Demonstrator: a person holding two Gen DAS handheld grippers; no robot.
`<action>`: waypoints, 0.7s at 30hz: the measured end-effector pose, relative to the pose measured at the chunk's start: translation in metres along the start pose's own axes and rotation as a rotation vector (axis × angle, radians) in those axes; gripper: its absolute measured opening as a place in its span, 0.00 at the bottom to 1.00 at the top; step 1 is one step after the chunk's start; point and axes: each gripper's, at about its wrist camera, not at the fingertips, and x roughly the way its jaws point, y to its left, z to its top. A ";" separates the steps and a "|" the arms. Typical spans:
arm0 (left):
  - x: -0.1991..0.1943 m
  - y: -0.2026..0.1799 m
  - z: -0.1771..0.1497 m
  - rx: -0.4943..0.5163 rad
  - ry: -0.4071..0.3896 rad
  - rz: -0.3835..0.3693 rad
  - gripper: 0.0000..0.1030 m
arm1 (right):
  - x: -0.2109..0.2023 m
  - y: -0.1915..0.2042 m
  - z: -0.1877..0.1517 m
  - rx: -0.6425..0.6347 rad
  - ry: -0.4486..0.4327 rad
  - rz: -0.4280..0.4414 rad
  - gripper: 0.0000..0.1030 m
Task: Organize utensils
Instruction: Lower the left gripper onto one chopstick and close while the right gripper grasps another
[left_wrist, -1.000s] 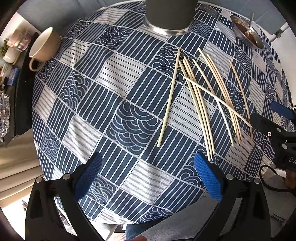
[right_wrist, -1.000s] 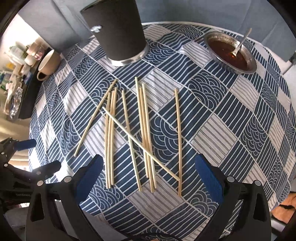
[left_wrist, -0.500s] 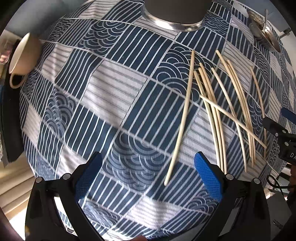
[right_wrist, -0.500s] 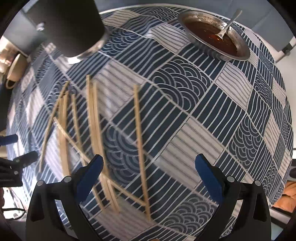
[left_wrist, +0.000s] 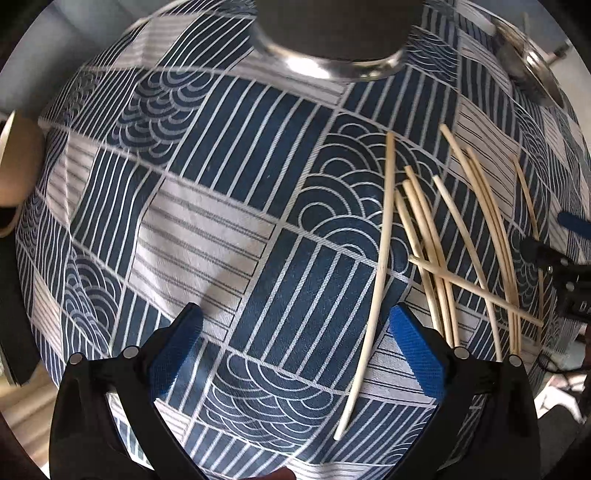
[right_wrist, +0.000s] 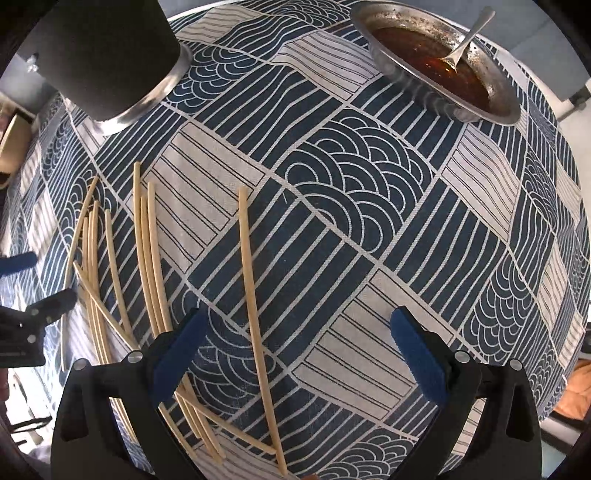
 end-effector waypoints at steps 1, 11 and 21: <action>0.000 0.001 0.002 0.009 -0.008 -0.001 0.96 | 0.000 0.000 0.000 -0.007 -0.007 -0.001 0.94; -0.005 0.002 -0.022 -0.002 -0.083 -0.005 0.96 | -0.006 0.003 -0.034 -0.011 -0.080 -0.002 0.94; -0.030 0.005 -0.098 0.097 -0.134 -0.024 0.43 | -0.022 -0.009 -0.063 -0.125 -0.091 0.012 0.60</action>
